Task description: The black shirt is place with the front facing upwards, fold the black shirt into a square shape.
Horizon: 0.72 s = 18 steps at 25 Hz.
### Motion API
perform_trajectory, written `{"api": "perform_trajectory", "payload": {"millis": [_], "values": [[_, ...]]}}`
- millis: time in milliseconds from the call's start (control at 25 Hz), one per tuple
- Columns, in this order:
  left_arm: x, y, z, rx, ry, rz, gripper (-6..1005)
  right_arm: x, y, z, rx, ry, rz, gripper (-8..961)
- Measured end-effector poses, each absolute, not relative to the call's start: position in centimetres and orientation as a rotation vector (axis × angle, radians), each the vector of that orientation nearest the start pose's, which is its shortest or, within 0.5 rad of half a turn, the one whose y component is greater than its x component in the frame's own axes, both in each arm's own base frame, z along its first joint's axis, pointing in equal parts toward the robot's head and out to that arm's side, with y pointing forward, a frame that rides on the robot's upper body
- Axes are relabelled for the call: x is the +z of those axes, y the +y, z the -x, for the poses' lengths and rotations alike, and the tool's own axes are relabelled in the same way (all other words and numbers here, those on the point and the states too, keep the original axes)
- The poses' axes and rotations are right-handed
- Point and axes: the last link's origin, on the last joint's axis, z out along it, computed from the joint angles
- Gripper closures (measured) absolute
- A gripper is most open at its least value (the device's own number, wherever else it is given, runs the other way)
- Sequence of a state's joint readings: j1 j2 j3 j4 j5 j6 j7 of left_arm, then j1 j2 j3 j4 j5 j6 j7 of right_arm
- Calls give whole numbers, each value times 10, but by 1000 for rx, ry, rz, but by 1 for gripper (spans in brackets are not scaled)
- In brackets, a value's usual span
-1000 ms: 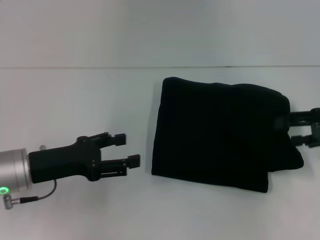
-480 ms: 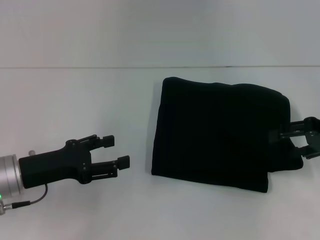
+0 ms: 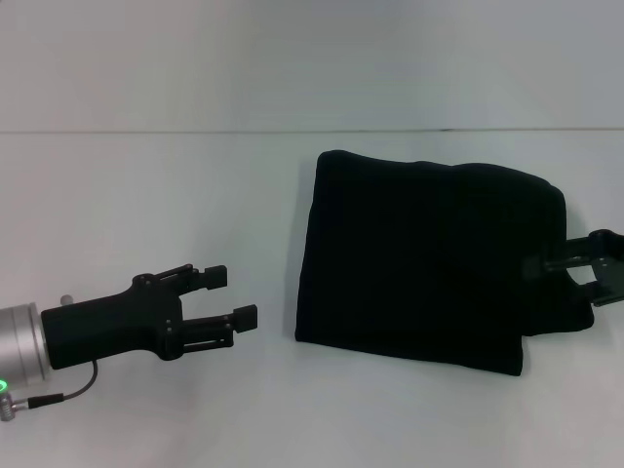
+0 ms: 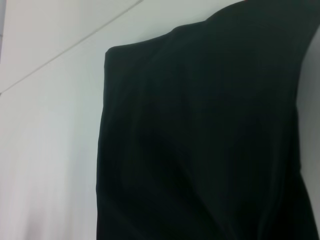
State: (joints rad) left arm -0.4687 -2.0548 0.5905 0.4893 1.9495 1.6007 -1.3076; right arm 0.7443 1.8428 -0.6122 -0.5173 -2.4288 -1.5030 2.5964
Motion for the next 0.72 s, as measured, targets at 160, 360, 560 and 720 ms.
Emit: {"api": "perform_trajectory", "payload": {"millis": [160, 360, 560, 720], "values": [[-4, 302, 288, -891, -786, 2613, 123, 62, 382, -287, 218, 2038, 2122, 118], [-4, 303, 287, -893, -782, 2616, 123, 59, 382, -288, 201, 2031, 2126, 288], [-3, 302, 288, -893, -783, 2613, 123, 59, 381, -290, 200, 2035, 2120, 469], [-3, 302, 289, -891, -785, 2611, 123, 59, 381, -290, 201, 2034, 2119, 570]]}}
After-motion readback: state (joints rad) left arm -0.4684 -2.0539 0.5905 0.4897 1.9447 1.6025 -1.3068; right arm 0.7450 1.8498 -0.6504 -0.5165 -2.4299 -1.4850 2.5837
